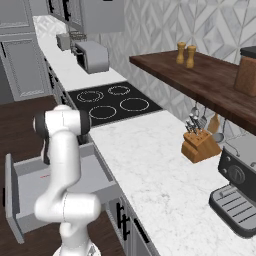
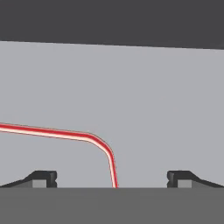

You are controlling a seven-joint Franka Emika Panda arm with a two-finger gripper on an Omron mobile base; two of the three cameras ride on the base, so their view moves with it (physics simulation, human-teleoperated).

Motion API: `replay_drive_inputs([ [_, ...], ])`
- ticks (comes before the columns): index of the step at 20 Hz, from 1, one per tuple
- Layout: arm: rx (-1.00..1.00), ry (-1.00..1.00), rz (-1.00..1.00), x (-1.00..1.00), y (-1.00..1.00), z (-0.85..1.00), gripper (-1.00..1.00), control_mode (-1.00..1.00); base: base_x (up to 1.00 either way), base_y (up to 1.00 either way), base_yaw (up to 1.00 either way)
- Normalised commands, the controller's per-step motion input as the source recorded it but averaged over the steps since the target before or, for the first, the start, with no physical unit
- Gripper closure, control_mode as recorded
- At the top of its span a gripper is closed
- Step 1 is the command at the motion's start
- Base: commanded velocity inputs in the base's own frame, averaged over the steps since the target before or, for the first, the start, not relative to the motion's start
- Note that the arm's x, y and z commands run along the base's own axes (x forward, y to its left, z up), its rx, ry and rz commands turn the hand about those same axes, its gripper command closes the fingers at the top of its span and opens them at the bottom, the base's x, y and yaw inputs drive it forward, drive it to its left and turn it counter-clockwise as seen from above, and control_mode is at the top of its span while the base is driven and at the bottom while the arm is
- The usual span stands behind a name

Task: Take a straw from the drawer in front and place it inside the glass cup on the dining counter.

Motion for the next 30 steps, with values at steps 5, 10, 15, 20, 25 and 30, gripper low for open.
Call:
replay_drive_inputs([
  [5,-0.03,0.0,0.05,0.04,0.0,-0.34,-1.0,-1.0,0.0,0.0,0.0],
  [10,0.0,0.0,0.02,0.02,0.0,-0.3,-1.0,-1.0,0.0,0.0,0.0],
  [15,0.0,0.0,0.03,0.05,0.0,-0.37,1.0,-1.0,0.0,0.0,0.0],
  [20,0.03,0.0,0.02,0.0,-0.01,-0.21,1.0,-1.0,0.0,0.0,0.0],
  [25,0.09,0.0,0.01,-0.03,-0.03,-0.01,1.0,-1.0,0.0,0.0,0.0],
  [30,0.05,0.0,0.0,0.0,0.0,0.0,1.0,-1.0,0.0,0.0,0.0],
])
